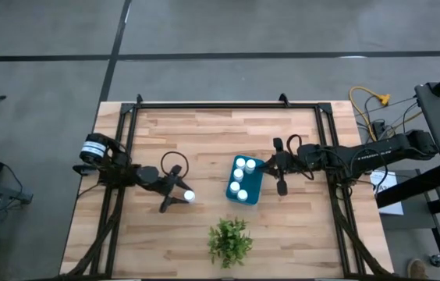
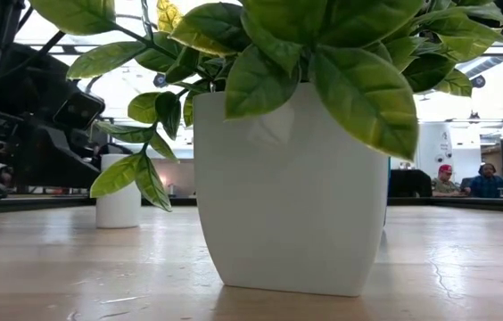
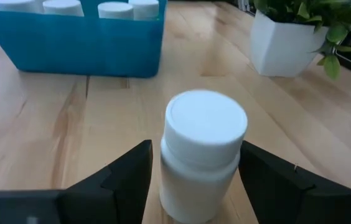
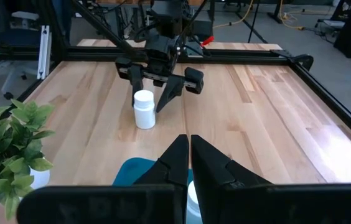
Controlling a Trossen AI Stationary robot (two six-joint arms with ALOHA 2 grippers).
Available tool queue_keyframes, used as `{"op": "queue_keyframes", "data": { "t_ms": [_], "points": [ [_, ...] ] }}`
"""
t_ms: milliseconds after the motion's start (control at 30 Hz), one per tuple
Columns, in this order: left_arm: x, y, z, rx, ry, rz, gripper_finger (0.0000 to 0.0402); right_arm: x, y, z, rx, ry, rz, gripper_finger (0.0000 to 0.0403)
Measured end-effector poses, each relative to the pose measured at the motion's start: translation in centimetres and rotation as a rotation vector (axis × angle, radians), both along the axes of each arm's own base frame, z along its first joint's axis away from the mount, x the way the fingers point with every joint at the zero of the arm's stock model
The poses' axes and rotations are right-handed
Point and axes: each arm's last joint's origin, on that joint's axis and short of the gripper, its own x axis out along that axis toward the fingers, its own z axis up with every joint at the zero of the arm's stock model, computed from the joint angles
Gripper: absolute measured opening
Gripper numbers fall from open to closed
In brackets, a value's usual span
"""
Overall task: Pick and place pill bottles into a basket
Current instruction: Put the white pill bottle into the blue bin
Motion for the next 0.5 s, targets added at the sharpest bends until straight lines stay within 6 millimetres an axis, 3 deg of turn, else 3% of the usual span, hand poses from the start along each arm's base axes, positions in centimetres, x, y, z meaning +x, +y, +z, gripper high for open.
{"op": "queue_keyframes", "data": {
  "t_ms": [500],
  "points": [
    [0.50, -0.06, -0.12, -0.012, 0.022, 0.006, 0.0215, -0.01, 0.00, -0.02, 0.001, 0.002, 0.000, 0.0008]
  ]
}}
